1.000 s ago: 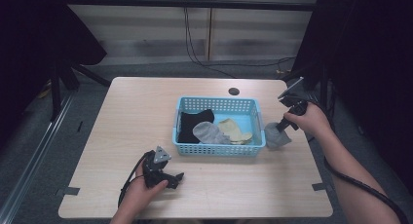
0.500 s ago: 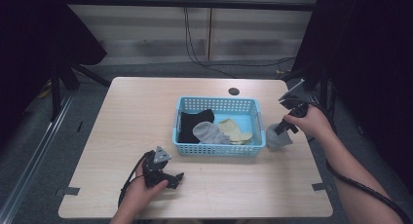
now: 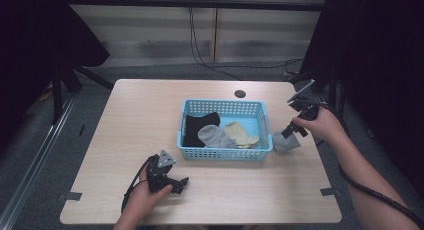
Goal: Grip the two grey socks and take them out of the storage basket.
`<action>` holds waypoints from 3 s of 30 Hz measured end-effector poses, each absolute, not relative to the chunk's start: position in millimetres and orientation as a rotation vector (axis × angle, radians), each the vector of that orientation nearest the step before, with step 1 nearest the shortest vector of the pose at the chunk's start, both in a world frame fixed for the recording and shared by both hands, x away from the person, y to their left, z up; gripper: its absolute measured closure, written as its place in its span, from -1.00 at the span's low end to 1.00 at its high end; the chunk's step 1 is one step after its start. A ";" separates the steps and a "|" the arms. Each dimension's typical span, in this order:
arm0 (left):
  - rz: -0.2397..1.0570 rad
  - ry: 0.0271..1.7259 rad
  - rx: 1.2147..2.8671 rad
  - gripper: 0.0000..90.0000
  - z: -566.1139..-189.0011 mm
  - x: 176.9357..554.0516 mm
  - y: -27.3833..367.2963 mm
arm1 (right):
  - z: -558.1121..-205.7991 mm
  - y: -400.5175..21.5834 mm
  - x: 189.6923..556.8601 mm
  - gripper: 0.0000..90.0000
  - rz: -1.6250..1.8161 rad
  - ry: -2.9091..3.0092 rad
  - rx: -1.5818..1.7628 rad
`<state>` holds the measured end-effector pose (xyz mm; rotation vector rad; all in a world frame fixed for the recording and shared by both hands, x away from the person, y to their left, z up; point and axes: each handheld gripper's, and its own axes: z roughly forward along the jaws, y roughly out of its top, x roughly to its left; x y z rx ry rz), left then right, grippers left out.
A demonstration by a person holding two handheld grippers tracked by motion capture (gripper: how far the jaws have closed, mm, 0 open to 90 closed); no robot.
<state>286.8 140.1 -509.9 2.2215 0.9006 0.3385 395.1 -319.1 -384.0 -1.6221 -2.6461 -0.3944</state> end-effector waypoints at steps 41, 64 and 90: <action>0.343 0.896 2.230 -1.00 -509.3 286.8 140.6 | -377.4 -209.5 416.5 -0.48 -0.525 -2.893 -1.445; 0.346 0.898 2.226 -1.00 -509.6 286.7 140.4 | -431.2 -153.7 427.0 -0.04 -0.456 -2.862 -1.243; 0.343 0.891 2.226 -1.00 -509.8 287.0 140.6 | -435.2 -149.5 433.9 0.82 -0.291 -2.789 -1.208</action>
